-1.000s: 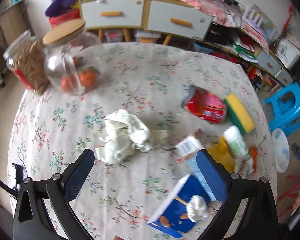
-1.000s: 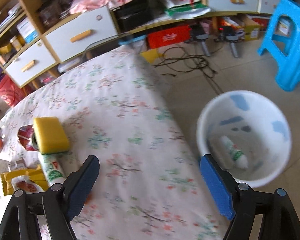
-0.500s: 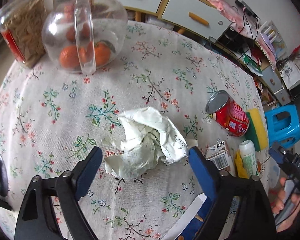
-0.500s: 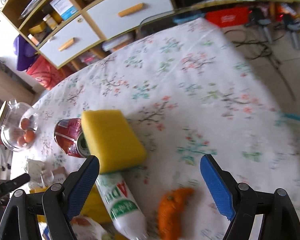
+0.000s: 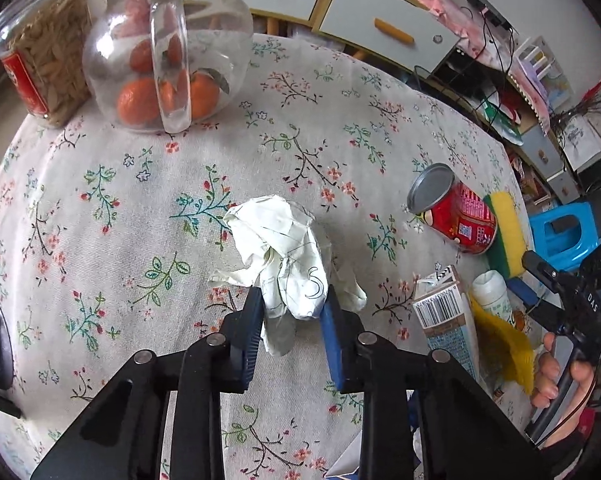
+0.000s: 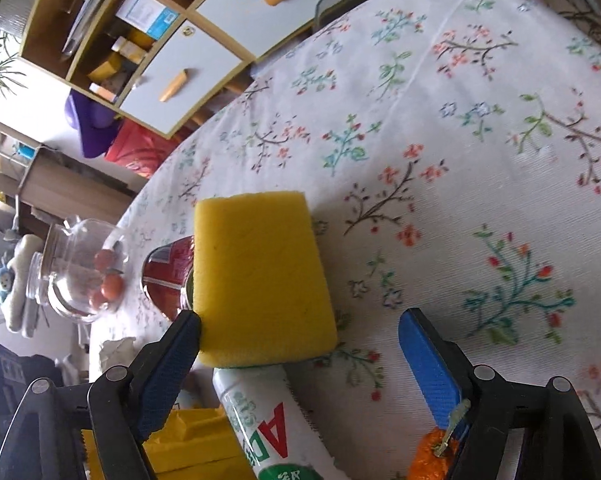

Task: Collect trash
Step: 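Grasp the crumpled white bag with the left gripper while the right gripper grasps the yellow sponge, then carry the yellow sponge to the bin and open the right gripper, then drop the crumpled white bag into the bin with the left gripper, then grasp the juice carton with the left gripper while the right gripper grasps a white bottle, then carry the white bottle over the bin and open the right gripper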

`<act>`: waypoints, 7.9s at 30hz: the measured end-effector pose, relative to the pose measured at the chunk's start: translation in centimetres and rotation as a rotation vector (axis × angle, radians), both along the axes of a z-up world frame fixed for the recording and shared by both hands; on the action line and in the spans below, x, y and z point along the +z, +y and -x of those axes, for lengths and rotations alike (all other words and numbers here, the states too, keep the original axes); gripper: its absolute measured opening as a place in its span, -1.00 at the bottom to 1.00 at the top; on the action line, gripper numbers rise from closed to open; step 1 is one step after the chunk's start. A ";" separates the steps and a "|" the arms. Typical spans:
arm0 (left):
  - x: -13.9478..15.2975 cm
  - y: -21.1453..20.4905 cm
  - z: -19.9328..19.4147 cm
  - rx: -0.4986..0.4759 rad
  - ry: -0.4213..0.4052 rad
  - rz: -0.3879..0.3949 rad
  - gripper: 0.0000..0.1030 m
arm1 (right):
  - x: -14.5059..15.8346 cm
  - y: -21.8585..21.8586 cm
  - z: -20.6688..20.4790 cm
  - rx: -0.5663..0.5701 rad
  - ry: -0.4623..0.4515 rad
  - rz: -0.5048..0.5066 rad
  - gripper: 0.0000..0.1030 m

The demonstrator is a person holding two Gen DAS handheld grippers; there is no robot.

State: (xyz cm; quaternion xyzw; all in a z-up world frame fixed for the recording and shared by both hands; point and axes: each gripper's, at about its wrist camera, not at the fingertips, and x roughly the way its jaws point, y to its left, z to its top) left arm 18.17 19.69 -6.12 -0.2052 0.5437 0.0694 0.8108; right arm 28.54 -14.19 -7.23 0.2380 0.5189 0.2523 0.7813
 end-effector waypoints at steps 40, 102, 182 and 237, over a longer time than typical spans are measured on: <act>7.1 -12.7 2.2 -0.220 -0.201 0.039 -0.44 | 8.3 -10.9 6.8 -0.096 -0.197 0.190 0.08; 5.0 -46.6 -5.7 -0.757 -0.178 0.024 0.67 | 7.5 -36.3 12.4 -0.593 0.023 0.296 0.45; 4.6 -8.7 5.2 -0.147 -0.143 -0.031 -0.15 | 4.3 1.5 7.0 0.150 -0.130 0.338 -0.01; 6.7 -19.9 6.2 -0.336 -0.196 0.014 -0.15 | 7.6 -21.3 10.8 -0.292 -0.128 0.303 -0.22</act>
